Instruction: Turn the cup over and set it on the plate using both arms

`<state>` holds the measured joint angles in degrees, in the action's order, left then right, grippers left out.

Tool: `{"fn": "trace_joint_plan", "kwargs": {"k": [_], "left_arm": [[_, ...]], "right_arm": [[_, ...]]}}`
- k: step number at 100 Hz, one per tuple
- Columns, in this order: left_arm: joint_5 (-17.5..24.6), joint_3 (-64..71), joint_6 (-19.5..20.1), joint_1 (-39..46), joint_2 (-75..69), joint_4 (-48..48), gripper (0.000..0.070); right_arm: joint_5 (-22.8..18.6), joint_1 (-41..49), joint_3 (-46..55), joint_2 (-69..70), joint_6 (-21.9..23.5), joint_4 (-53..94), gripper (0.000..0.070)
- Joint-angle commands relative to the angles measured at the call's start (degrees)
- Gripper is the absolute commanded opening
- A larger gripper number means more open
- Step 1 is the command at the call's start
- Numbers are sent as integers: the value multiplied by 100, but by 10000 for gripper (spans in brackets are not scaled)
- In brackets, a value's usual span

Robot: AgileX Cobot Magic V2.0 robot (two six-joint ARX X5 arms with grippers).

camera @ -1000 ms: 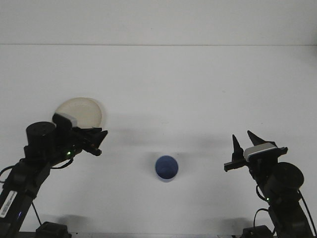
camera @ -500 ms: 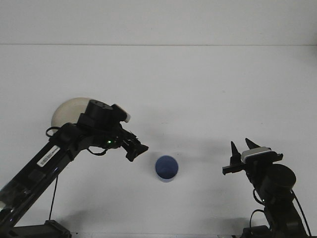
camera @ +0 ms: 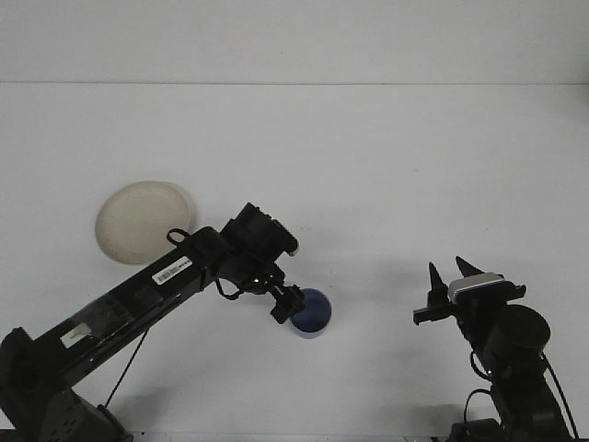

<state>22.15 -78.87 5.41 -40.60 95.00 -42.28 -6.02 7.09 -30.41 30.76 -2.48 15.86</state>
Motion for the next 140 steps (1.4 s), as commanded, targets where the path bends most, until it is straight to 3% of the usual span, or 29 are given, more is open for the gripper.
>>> {"fn": "trace_joint_plan", "kwargs": {"k": [1, 20, 25, 28, 38, 41, 68, 87, 113, 140], "left_arm": [[-118, -133, 26, -114, 232, 66, 505], [-221, -133, -35, -308, 638, 262, 502], [-330, -133, -48, -361, 710, 291, 472], [-411, -133, -50, -380, 737, 304, 408], [-702, -133, -46, -455, 758, 367, 68], [-761, -133, -44, -479, 758, 387, 0], [-850, -267, -46, -409, 678, 157, 15], [-1088, -708, -17, 87, 214, -341, 14], [-1502, -1283, -7, 1746, -675, -713, 14], [-1515, -1331, 72, 3816, -745, -1252, 14]], "right_arm": [[-20, 7, -42, 4, 105, -83, 329], [-20, 7, -42, 4, 120, -85, 329], [-20, 7, -42, 4, 120, -85, 329], [-20, 7, -42, 4, 120, -85, 329], [-20, 7, -42, 4, 120, -85, 329], [-20, 7, -42, 4, 120, -85, 329], [-17, 7, -42, 4, 118, -85, 329], [-17, 7, -42, 4, 118, -85, 329], [-17, 7, -42, 4, 118, -85, 329], [-20, 7, -42, 4, 118, -83, 329]]}}
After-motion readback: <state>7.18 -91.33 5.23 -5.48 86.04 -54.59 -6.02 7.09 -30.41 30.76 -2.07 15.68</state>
